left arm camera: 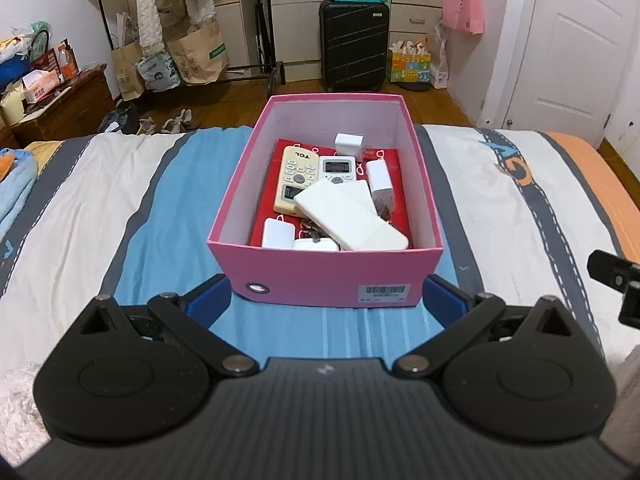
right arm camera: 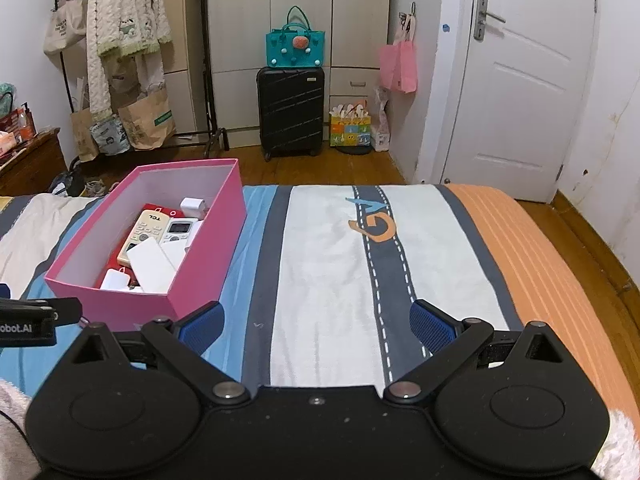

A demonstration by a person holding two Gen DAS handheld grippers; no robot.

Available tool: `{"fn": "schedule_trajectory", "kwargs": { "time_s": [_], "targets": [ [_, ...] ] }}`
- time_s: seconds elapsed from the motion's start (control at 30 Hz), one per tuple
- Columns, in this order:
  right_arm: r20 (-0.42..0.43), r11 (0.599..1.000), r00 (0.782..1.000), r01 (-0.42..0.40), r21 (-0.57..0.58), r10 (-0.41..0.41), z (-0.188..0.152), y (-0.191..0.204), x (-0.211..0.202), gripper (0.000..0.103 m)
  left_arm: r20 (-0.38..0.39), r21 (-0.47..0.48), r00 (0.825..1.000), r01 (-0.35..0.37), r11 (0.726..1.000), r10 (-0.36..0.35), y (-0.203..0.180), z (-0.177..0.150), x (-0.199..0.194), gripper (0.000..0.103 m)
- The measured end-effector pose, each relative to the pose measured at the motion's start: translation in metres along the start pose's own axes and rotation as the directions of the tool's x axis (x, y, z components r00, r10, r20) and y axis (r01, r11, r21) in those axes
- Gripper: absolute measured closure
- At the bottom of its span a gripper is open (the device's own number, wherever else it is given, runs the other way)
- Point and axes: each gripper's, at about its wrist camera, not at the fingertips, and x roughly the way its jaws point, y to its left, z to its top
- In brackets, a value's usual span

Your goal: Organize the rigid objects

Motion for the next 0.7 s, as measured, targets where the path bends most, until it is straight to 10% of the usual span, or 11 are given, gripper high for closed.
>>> {"fn": "schedule_trajectory", "kwargs": {
  "time_s": [0.7],
  "targets": [
    [-0.013,1.000,1.000,0.013,0.005,-0.013,0.0000,0.0028,0.0039,0.003,-0.011,-0.001,1.000,0.003,1.000,-0.003,0.0005,0.0017,0.0022,0.000]
  ]
}}
